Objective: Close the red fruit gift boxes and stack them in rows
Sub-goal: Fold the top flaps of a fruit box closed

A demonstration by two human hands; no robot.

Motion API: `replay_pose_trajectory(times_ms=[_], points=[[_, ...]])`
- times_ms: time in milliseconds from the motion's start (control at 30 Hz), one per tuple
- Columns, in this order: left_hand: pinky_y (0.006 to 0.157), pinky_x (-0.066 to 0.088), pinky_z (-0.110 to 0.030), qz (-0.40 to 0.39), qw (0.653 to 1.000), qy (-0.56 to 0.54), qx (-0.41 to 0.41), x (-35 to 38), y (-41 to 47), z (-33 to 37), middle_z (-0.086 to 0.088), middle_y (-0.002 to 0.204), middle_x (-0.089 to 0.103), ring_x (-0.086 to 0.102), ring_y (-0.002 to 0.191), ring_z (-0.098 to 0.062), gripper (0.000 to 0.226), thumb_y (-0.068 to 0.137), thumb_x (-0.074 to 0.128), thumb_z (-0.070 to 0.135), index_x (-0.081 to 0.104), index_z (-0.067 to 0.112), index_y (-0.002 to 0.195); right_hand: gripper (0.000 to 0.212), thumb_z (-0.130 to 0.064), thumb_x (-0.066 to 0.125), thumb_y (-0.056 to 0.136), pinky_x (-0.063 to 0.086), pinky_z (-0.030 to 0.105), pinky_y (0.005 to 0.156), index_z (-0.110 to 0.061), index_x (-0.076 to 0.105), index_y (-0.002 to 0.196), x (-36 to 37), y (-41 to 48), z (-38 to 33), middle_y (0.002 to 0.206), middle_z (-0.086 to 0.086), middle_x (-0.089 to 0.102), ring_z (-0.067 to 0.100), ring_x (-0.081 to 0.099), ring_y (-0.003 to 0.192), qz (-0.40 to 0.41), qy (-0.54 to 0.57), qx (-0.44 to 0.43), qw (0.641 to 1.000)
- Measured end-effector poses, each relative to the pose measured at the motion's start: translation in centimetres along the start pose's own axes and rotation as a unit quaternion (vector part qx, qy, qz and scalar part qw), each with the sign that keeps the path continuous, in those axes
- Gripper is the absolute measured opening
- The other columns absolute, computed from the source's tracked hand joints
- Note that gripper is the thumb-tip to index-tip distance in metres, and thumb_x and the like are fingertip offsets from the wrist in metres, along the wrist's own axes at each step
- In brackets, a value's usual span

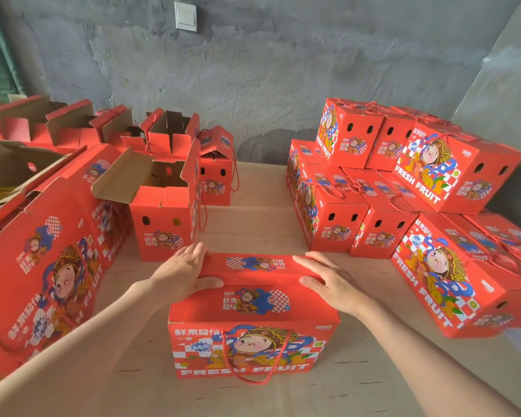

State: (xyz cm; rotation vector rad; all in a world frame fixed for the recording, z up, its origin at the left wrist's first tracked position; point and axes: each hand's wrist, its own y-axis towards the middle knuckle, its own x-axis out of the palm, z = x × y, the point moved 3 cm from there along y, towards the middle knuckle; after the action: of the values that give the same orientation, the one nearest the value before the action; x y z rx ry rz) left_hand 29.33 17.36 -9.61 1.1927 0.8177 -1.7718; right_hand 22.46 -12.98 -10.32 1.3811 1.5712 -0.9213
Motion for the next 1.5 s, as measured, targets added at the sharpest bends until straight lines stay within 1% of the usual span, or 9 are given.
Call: replay_pose_trajectory(times_ms=[100,367,533,700,1100,1233,1300,1400,1500], points=[[0.11,0.027,-0.034,-0.01,0.998,0.061,0.027,0.4,0.0,-0.1,-0.002,0.146,0.033,0.026,0.135,-0.022,0.086,0.08,0.042,0.068,0.016,0.024,0.149,0.048,-0.052,0.04,0.094,0.025,0.024,0.102,-0.05,0.029,0.141,0.0,0.0,0.0,0.152,-0.018,0.021,0.006,0.024,0.138,0.0,-0.004,0.002,1.0],[0.112,0.023,-0.037,-0.058,0.99,0.119,0.043,0.5,0.3,-0.1,-0.004,0.143,0.025,0.02,0.133,-0.024,0.072,0.09,0.031,0.063,0.003,0.036,0.15,0.047,-0.052,0.036,0.096,0.02,0.031,0.111,-0.056,0.02,0.141,0.0,-0.1,-0.4,0.155,-0.016,0.006,0.01,0.012,0.143,-0.05,-0.029,0.01,0.998],[0.115,0.017,-0.046,-0.078,0.995,0.054,0.014,1.4,0.1,-0.2,-0.003,0.15,0.012,0.003,0.141,-0.026,0.057,0.097,0.018,0.055,-0.007,0.045,0.147,0.05,-0.057,0.018,0.097,-0.011,0.041,0.115,-0.056,-0.006,0.141,0.5,-0.3,-0.5,0.156,-0.011,-0.02,0.012,-0.021,0.143,-0.106,-0.122,0.024,0.987],[0.112,-0.012,-0.053,-0.066,0.992,0.105,-0.01,1.9,0.5,-0.1,0.009,0.157,-0.016,-0.021,0.144,-0.021,0.057,0.095,0.012,0.06,-0.016,0.048,0.143,0.044,-0.051,0.01,0.099,-0.028,0.041,0.108,-0.063,-0.019,0.13,1.1,-0.7,-2.8,0.148,-0.013,-0.036,0.012,-0.041,0.133,-0.077,-0.184,-0.037,0.979],[0.109,-0.02,-0.047,0.013,0.994,0.104,0.014,3.9,-4.0,4.3,0.011,0.157,-0.016,-0.025,0.139,-0.011,0.056,0.099,0.011,0.049,-0.006,0.032,0.15,0.041,-0.051,0.019,0.1,-0.013,0.046,0.114,-0.064,0.007,0.136,1.7,1.0,-4.0,0.158,-0.011,-0.007,0.021,-0.013,0.146,-0.073,-0.108,-0.009,0.991],[0.107,-0.026,-0.044,0.011,0.991,0.129,0.022,6.5,-7.2,8.1,0.009,0.152,-0.027,-0.035,0.133,-0.015,0.067,0.093,-0.002,0.057,-0.019,0.02,0.145,0.048,-0.065,0.023,0.092,0.008,0.043,0.115,-0.06,0.015,0.14,-0.5,2.2,-1.6,0.142,-0.004,0.037,0.024,0.029,0.137,-0.069,-0.125,0.043,0.989],[0.105,-0.029,-0.048,0.034,0.988,0.148,0.027,6.1,-7.5,8.5,0.009,0.154,-0.018,-0.021,0.141,-0.019,0.078,0.082,-0.014,0.065,-0.012,0.02,0.146,0.051,-0.068,0.027,0.09,0.025,0.037,0.106,-0.057,0.022,0.14,-1.0,2.2,-0.9,0.127,-0.002,0.045,0.024,0.04,0.126,-0.063,-0.116,0.052,0.99],[0.111,-0.001,-0.062,0.073,0.982,0.172,0.015,4.4,-7.1,8.2,0.002,0.15,0.036,0.033,0.137,-0.034,0.082,0.089,-0.007,0.064,0.042,0.023,0.141,0.064,-0.071,0.031,0.087,0.031,0.035,0.103,-0.032,0.04,0.137,-0.7,1.7,-0.8,0.131,0.005,0.047,0.026,0.041,0.127,-0.023,-0.113,0.098,0.989],[0.103,-0.022,-0.057,0.066,0.993,0.103,-0.01,5.2,-4.9,6.8,0.004,0.15,-0.03,-0.029,0.138,-0.032,0.079,0.073,-0.017,0.076,-0.016,0.038,0.142,0.071,-0.072,0.033,0.086,0.036,0.033,0.097,-0.013,0.05,0.122,-0.4,-0.1,-0.5,0.127,0.009,0.053,0.025,0.048,0.121,0.025,-0.129,0.147,0.98]])
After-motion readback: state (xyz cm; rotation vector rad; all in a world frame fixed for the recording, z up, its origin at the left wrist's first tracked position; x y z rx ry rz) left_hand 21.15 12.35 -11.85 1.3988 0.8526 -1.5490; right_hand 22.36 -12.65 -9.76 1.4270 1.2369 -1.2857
